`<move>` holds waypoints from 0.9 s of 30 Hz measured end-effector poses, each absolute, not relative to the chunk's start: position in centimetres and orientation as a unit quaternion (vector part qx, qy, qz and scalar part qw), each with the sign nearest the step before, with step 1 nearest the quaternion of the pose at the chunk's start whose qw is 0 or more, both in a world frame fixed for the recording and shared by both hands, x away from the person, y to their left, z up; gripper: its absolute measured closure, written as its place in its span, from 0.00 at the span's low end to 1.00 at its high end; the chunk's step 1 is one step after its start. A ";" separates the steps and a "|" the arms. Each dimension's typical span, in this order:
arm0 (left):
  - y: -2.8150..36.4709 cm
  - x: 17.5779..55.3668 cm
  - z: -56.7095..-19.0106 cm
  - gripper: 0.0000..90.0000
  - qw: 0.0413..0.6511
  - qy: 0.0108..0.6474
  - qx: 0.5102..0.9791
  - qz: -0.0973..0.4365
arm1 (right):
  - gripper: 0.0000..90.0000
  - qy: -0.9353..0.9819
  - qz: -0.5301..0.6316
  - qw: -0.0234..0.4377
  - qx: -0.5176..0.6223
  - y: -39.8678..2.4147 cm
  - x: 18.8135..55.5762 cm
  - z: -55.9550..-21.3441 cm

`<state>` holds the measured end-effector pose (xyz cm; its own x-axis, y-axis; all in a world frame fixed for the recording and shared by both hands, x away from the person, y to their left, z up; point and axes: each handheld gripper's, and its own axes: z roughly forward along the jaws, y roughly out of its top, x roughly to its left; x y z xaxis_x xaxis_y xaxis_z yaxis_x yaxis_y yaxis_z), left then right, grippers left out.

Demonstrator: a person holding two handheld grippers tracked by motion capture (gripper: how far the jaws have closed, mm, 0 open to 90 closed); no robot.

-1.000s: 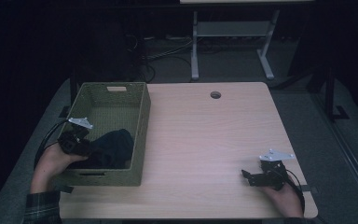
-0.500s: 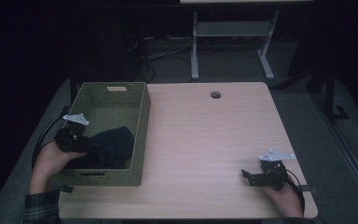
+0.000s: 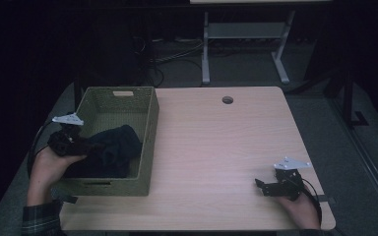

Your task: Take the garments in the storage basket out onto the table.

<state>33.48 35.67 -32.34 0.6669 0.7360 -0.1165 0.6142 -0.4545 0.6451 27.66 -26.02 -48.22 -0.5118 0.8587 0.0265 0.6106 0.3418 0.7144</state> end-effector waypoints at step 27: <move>35.8 33.8 -27.2 0.74 0.364 0.384 0.838 0.135 | 0.10 0.798 0.344 0.181 0.460 -26.0 27.6 -48.2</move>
<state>33.83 35.75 -27.20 0.6681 0.7421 -0.0536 0.5454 -0.4394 0.7138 27.65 -26.01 -48.23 -0.5108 0.8593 0.0268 0.6099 0.3403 0.7157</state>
